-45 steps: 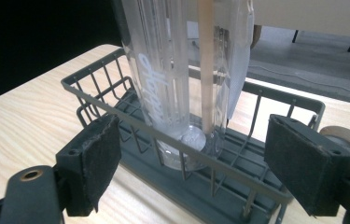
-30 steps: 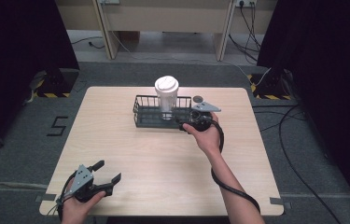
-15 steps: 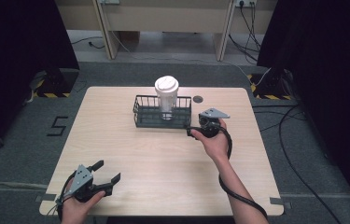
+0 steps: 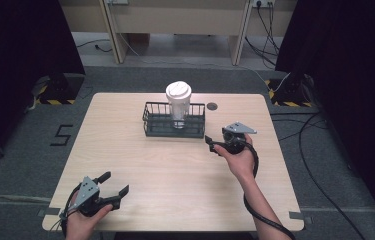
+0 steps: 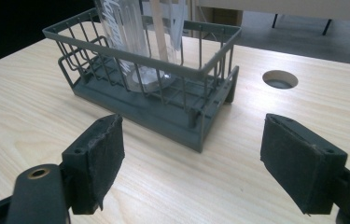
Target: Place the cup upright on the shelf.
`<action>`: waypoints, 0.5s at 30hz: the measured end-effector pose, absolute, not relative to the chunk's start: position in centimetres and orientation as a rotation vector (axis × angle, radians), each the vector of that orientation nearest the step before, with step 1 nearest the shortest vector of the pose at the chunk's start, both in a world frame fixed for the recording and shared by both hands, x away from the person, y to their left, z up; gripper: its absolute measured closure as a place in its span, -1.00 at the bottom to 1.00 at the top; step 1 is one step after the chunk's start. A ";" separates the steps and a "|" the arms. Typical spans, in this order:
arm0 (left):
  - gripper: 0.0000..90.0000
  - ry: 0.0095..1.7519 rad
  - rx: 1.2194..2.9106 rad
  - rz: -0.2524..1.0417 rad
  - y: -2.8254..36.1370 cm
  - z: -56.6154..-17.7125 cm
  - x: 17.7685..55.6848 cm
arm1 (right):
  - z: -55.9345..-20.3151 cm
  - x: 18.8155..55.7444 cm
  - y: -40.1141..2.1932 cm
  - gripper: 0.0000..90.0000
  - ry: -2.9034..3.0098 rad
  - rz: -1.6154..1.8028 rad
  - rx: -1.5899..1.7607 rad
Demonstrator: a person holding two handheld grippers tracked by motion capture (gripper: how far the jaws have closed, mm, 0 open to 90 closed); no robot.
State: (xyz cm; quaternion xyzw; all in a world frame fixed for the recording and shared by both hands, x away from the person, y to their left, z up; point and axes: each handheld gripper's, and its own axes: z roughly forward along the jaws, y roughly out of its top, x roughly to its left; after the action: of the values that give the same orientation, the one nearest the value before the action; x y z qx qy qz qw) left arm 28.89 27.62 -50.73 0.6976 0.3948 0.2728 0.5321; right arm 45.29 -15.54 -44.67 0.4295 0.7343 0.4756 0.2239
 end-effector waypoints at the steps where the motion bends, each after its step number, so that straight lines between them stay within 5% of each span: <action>1: -0.67 0.941 1.664 0.651 27.6 -50.7 28.9 | -44.7 45.2 -15.7 -0.51 2.026 1.312 1.185; 15: -0.67 0.945 1.660 0.653 27.7 -50.8 28.9 | -45.3 43.9 -17.6 -0.51 2.007 1.295 1.217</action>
State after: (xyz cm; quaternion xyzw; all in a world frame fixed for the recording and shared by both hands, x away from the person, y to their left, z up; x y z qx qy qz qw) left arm 28.88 27.71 -50.75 0.6960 0.3964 0.2739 0.5323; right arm 43.86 -17.55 -45.29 0.4421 0.7287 0.4704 0.2285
